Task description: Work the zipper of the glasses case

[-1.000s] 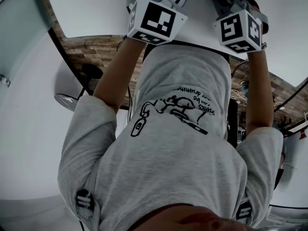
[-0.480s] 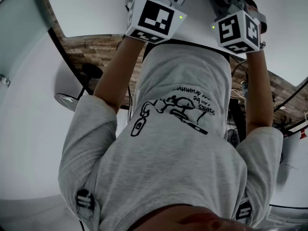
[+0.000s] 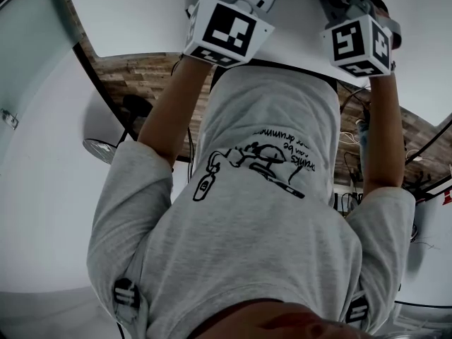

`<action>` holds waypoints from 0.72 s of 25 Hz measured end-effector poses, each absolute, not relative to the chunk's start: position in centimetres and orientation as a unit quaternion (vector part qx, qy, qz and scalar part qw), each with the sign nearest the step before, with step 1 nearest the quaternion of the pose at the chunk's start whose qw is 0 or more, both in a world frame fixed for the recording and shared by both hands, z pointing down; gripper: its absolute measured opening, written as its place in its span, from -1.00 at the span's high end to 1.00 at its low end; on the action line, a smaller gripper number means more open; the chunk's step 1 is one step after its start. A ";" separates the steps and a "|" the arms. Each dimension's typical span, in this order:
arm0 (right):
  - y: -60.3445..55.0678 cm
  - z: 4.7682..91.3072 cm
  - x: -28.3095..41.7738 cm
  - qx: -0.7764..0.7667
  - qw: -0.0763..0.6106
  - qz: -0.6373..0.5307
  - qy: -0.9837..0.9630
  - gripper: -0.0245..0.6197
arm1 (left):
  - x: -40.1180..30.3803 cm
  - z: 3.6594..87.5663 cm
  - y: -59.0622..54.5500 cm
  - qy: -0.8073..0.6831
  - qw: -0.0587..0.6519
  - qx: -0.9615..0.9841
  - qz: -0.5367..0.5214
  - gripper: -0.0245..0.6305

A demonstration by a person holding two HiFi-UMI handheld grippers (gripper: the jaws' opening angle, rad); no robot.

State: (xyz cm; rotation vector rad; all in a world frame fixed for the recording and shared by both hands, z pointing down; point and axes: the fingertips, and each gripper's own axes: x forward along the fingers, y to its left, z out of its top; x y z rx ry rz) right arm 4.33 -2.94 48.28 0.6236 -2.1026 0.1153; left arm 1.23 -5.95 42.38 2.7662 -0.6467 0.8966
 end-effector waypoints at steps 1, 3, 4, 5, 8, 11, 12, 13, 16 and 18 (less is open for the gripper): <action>-3.1 48.2 4.4 0.256 0.456 0.045 -0.851 0.91 | 1.1 42.3 -5.8 -0.214 0.083 0.926 0.299 0.85; -3.4 48.0 4.5 0.262 0.459 0.042 -0.848 0.90 | 0.9 42.2 -5.4 -0.210 0.086 0.928 0.297 0.86; -3.6 48.0 4.5 0.265 0.460 0.040 -0.847 0.91 | 0.8 42.3 -5.2 -0.209 0.088 0.928 0.296 0.86; -3.7 48.1 4.6 0.267 0.460 0.039 -0.846 0.90 | 0.9 42.3 -5.0 -0.207 0.090 0.929 0.294 0.86; -3.8 48.3 4.8 0.269 0.464 0.035 -0.843 0.90 | 1.2 42.5 -4.7 -0.209 0.091 0.930 0.289 0.86; -3.8 48.2 4.7 0.270 0.462 0.037 -0.844 0.90 | 1.3 42.5 -4.7 -0.223 0.091 0.930 0.279 0.86; -3.8 48.2 4.7 0.270 0.461 0.038 -0.845 0.90 | 1.3 42.5 -4.9 -0.227 0.091 0.929 0.278 0.86; -3.8 48.2 4.7 0.271 0.459 0.040 -0.845 0.90 | 1.4 42.5 -4.9 -0.228 0.090 0.928 0.279 0.86; -3.7 48.3 4.9 0.275 0.457 0.047 -0.845 0.90 | 1.5 42.6 -5.2 -0.229 0.090 0.926 0.285 0.86; -3.8 48.1 4.8 0.277 0.454 0.050 -0.845 0.90 | 1.5 42.6 -5.3 -0.229 0.089 0.926 0.287 0.86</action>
